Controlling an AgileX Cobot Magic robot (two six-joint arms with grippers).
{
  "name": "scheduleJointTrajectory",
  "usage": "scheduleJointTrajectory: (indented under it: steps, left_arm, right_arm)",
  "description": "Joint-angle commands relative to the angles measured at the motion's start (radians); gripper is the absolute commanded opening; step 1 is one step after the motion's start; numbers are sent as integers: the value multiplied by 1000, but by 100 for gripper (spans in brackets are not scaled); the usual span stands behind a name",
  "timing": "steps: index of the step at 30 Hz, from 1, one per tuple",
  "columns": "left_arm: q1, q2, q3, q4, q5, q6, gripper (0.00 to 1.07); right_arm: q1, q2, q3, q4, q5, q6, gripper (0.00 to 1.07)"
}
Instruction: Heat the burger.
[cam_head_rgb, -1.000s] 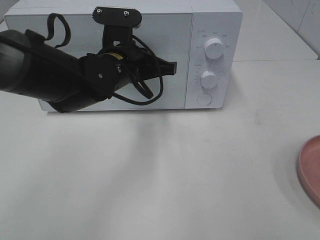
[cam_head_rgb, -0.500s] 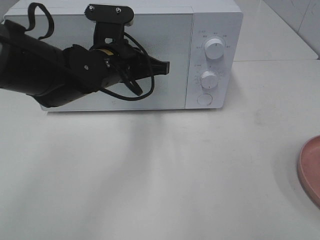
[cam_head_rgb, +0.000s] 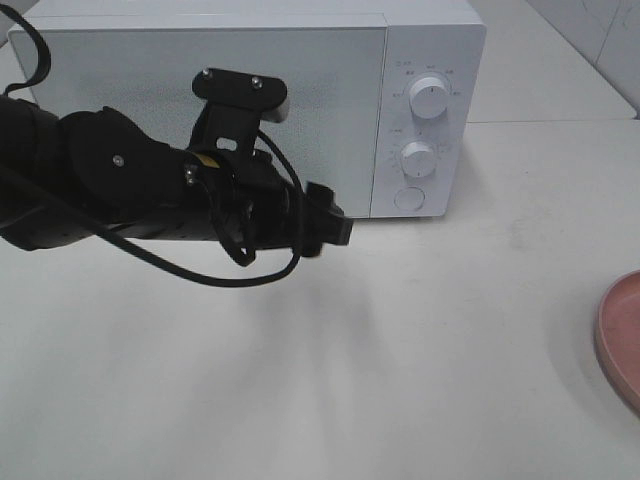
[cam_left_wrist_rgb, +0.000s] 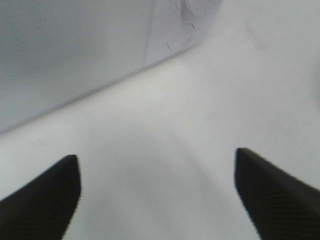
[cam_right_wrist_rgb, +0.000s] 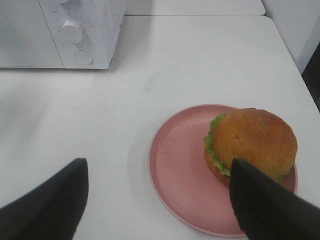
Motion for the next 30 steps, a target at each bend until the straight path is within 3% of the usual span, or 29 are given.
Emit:
scheduleJointTrajectory:
  steps: [1,10,13,15,18,21,22,23,26,28,30]
  left_arm:
    - [20,-14,3,36,194,4,101]
    - [132,-50,3,106,578,-4,101]
    - [190,-84,3,114,700,-4,101]
    - [270,-140,3,117,833,-4,101]
    - [291,-158,3,120,866,-4,101]
    - [356,-212,3,126,956,-5,101]
    - [411,-252,3,126,1018,-8,101]
    - [463,-285,3,137,1063,-23,101]
    - [493,-303,3,150,1083,-31,101]
    - [598,-374,3,246,1139,-83,101]
    - [622,-393,3,282,1153,-105,101]
  right_arm:
    - [-6,-30,3,2,-11,-13,76]
    - [-6,-30,3,2,-11,-13,76]
    - [-6,-30,3,2,-11,-13,76]
    - [-6,-30,3,2,-11,-13,76]
    - [-6,-30,3,2,-11,-13,76]
    - [-6,-30,3,2,-11,-13,76]
    - [-6,-30,3,2,-11,-13,76]
    - [-6,-30,3,2,-11,-13,76]
    - [-6,-30,3,2,-11,-13,76]
    - [-6,-30,3,2,-11,-13,76]
    - [-6,-30,3,2,-11,-13,76]
